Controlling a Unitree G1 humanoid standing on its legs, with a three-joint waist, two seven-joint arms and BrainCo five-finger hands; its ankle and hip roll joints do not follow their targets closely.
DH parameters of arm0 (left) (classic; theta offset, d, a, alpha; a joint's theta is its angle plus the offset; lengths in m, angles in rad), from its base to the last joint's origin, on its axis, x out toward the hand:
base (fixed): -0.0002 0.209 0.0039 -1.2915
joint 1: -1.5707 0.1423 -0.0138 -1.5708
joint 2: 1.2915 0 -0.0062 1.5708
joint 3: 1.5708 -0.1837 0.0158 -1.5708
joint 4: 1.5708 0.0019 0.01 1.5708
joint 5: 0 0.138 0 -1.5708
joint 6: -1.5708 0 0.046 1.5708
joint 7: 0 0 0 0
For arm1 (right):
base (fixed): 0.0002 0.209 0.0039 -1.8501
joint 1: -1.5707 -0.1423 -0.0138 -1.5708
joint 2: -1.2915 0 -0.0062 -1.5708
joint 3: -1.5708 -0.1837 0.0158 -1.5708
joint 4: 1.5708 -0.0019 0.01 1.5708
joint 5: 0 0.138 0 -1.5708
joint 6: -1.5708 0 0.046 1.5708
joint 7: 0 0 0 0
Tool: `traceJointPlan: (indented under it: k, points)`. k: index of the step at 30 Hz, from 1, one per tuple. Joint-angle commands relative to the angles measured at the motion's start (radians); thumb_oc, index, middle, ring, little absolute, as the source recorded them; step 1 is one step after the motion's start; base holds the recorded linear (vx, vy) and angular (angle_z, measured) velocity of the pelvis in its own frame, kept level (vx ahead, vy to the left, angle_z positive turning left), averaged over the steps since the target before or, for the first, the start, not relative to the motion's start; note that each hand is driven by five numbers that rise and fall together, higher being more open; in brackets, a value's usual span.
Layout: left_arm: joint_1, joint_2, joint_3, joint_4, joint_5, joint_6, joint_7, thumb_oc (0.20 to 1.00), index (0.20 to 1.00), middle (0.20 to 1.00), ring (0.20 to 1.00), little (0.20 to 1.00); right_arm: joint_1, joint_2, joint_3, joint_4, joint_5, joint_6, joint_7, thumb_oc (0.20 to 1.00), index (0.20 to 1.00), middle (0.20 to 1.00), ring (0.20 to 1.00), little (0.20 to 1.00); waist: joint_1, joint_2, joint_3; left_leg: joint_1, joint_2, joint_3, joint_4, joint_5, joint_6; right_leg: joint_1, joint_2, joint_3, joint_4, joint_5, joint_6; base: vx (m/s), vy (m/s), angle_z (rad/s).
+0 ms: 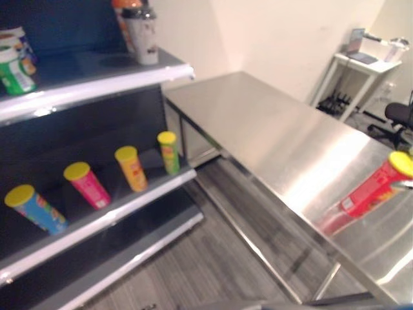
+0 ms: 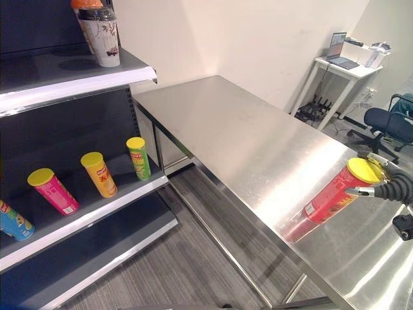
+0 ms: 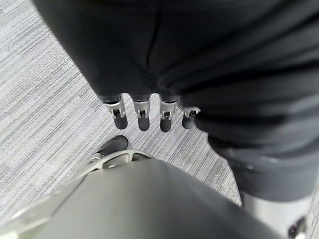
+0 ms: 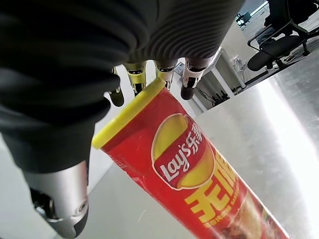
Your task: Put the goods on the table back onto the shelves and tidy them up.
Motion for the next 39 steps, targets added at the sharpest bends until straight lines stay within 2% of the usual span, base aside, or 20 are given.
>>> traceJointPlan:
  k: [1, 5, 6, 7, 11, 17, 21, 24, 25, 26, 27, 28, 32, 34, 37, 39]
  points:
    - [-0.065, 0.011, 0.033, 0.058, 0.042, -0.010, 0.002, 1.000, 1.000, 1.000, 1.000, 1.000, -0.073, -0.055, 0.018, 0.014, -0.032, -0.028, -0.006, 1.000, 1.000, 1.000, 1.000, 1.000, 0.041, 0.002, -0.004, 0.020, 0.037, 0.071, 0.029, -0.028, -0.023, -0.025, 0.003, -0.079, 0.042, -0.013, -0.001, 0.00, 0.000, 0.00]
    - [-0.109, -0.021, 0.004, 0.021, -0.004, 0.006, 0.010, 1.000, 1.000, 1.000, 1.000, 1.000, -0.110, -0.077, 0.079, 0.019, -0.067, -0.011, 0.013, 1.000, 1.000, 1.000, 1.000, 1.000, 0.034, 0.007, -0.003, 0.028, 0.039, 0.080, 0.026, -0.031, -0.024, -0.025, 0.004, -0.073, 0.040, -0.012, 0.000, 0.00, 0.000, 0.00]
    - [-0.114, -0.028, -0.001, 0.021, -0.015, 0.008, 0.010, 1.000, 1.000, 1.000, 1.000, 1.000, -0.127, -0.088, 0.101, 0.022, -0.071, -0.008, 0.018, 0.627, 0.627, 0.627, 0.627, 0.627, 0.031, 0.007, -0.005, 0.029, 0.039, 0.082, 0.026, -0.030, -0.025, -0.026, 0.004, -0.072, 0.040, -0.012, 0.000, 0.00, 0.000, 0.00]
    - [-0.120, -0.037, -0.007, 0.022, -0.027, 0.008, 0.009, 1.000, 1.000, 1.000, 1.000, 1.000, -0.145, -0.095, 0.121, 0.025, -0.066, -0.011, 0.021, 0.213, 0.213, 0.213, 0.213, 0.213, 0.028, 0.007, -0.006, 0.030, 0.039, 0.083, 0.025, -0.029, -0.025, -0.027, 0.005, -0.069, 0.040, -0.011, 0.000, -0.01, 0.004, -0.06]
    - [-0.128, -0.050, -0.012, 0.025, -0.049, 0.011, 0.006, 1.000, 1.000, 1.000, 1.000, 1.000, -0.183, -0.113, 0.159, 0.036, -0.057, -0.012, 0.024, 0.200, 0.200, 0.200, 0.200, 0.200, 0.020, 0.007, -0.011, 0.029, 0.039, 0.086, 0.020, -0.025, -0.027, -0.034, 0.005, -0.067, 0.041, -0.009, 0.000, 0.00, -0.001, -0.02]
    - [-0.110, -0.053, -0.009, 0.020, -0.058, 0.007, 0.003, 1.000, 1.000, 1.000, 1.000, 1.000, -0.190, -0.109, 0.123, 0.030, -0.038, -0.014, 0.007, 0.200, 0.200, 0.200, 0.200, 0.200, 0.018, 0.012, -0.011, 0.038, 0.043, 0.084, 0.017, -0.026, -0.028, -0.028, 0.009, -0.065, 0.041, -0.013, -0.001, 0.00, 0.000, 0.00]
    - [-0.105, -0.053, -0.006, 0.013, -0.065, 0.003, 0.007, 1.000, 1.000, 1.000, 1.000, 1.000, -0.222, -0.068, 0.074, -0.004, -0.014, -0.028, -0.036, 0.200, 0.200, 0.200, 0.200, 0.200, 0.019, 0.016, -0.013, 0.037, 0.042, 0.082, 0.016, -0.027, -0.024, -0.029, 0.009, -0.062, 0.039, -0.011, -0.001, 0.00, 0.009, 0.00]
    - [-0.111, -0.058, -0.012, 0.000, -0.070, -0.004, 0.017, 1.000, 1.000, 1.000, 1.000, 1.000, -0.298, 0.014, 0.009, -0.037, 0.048, -0.074, -0.132, 0.200, 0.200, 0.200, 0.200, 0.200, 0.027, 0.022, -0.010, 0.033, 0.029, 0.075, 0.017, -0.035, -0.012, -0.033, 0.000, -0.058, 0.039, -0.003, 0.006, -0.02, 0.057, 0.00]
    - [-0.111, -0.058, -0.012, 0.000, -0.070, -0.004, 0.017, 1.000, 1.000, 1.000, 1.000, 1.000, -0.298, 0.014, 0.008, -0.037, 0.048, -0.074, -0.132, 0.200, 0.200, 0.200, 0.200, 0.200, 0.027, 0.022, -0.011, 0.032, 0.029, 0.075, 0.016, -0.035, -0.012, -0.034, 0.000, -0.058, 0.039, -0.003, 0.006, -0.02, 0.085, 0.00]
    - [-0.110, -0.057, -0.019, -0.010, -0.060, -0.010, 0.022, 1.000, 1.000, 1.000, 1.000, 1.000, -0.314, 0.064, -0.034, -0.073, 0.064, -0.102, -0.176, 0.200, 0.200, 0.200, 0.200, 0.200, 0.033, 0.023, -0.011, 0.027, 0.015, 0.067, 0.016, -0.043, 0.000, -0.041, -0.014, -0.058, 0.042, 0.007, 0.014, -0.01, 0.067, 0.01]
    - [-0.110, -0.057, -0.020, -0.010, -0.060, -0.010, 0.022, 1.000, 1.000, 1.000, 1.000, 1.000, -0.313, 0.064, -0.034, -0.073, 0.064, -0.102, -0.176, 0.200, 0.200, 0.200, 0.200, 0.200, 0.033, 0.023, -0.012, 0.026, 0.015, 0.067, 0.016, -0.043, 0.000, -0.041, -0.014, -0.059, 0.042, 0.007, 0.014, -0.03, 0.184, 0.03]
    - [-0.102, -0.049, -0.029, -0.032, -0.040, -0.016, 0.023, 1.000, 1.000, 1.000, 1.000, 1.000, -0.327, 0.113, -0.069, -0.153, 0.020, -0.122, -0.226, 0.200, 0.200, 0.200, 0.200, 0.200, 0.046, 0.024, -0.007, 0.021, -0.015, 0.049, 0.014, -0.061, 0.021, -0.052, -0.042, -0.051, 0.052, 0.028, 0.030, -0.03, 0.118, 0.03]
    - [-0.107, -0.029, -0.045, -0.045, -0.016, -0.019, 0.031, 1.000, 1.000, 1.000, 1.000, 1.000, -0.340, 0.142, -0.067, -0.239, -0.010, -0.139, -0.249, 0.200, 0.200, 0.200, 0.200, 0.200, 0.059, 0.016, 0.003, 0.003, -0.032, 0.021, 0.010, -0.057, 0.033, -0.077, -0.058, -0.040, 0.078, 0.043, 0.035, -0.06, 0.065, 0.09]
    - [-0.113, -0.011, -0.045, -0.052, -0.003, -0.017, 0.041, 1.000, 1.000, 1.000, 1.000, 1.000, -0.347, 0.142, -0.061, -0.291, -0.030, -0.142, -0.252, 0.200, 0.200, 0.200, 0.200, 0.200, 0.065, 0.009, 0.017, -0.016, -0.024, -0.004, 0.009, -0.048, 0.035, -0.099, -0.045, 0.000, 0.118, 0.026, 0.033, -0.14, -0.024, 0.31]
    - [-0.115, 0.025, -0.032, -0.055, -0.006, -0.017, 0.045, 1.000, 1.000, 1.000, 1.000, 1.000, -0.376, 0.119, -0.045, -0.333, -0.032, -0.144, -0.243, 0.200, 0.200, 0.200, 0.200, 0.200, 0.072, 0.013, 0.026, -0.030, 0.000, -0.047, 0.012, -0.037, 0.037, -0.093, 0.033, 0.098, 0.163, -0.088, 0.006, -0.11, -0.062, 0.34]
    - [-0.099, 0.036, -0.024, -0.058, -0.013, -0.019, 0.045, 1.000, 1.000, 1.000, 1.000, 1.000, -0.403, 0.105, -0.029, -0.352, -0.033, -0.157, -0.243, 0.200, 0.200, 0.200, 0.200, 0.200, 0.089, 0.010, 0.020, -0.051, 0.015, -0.069, 0.019, -0.019, 0.036, -0.070, 0.087, 0.118, 0.169, -0.134, -0.022, -0.10, -0.150, 0.42]
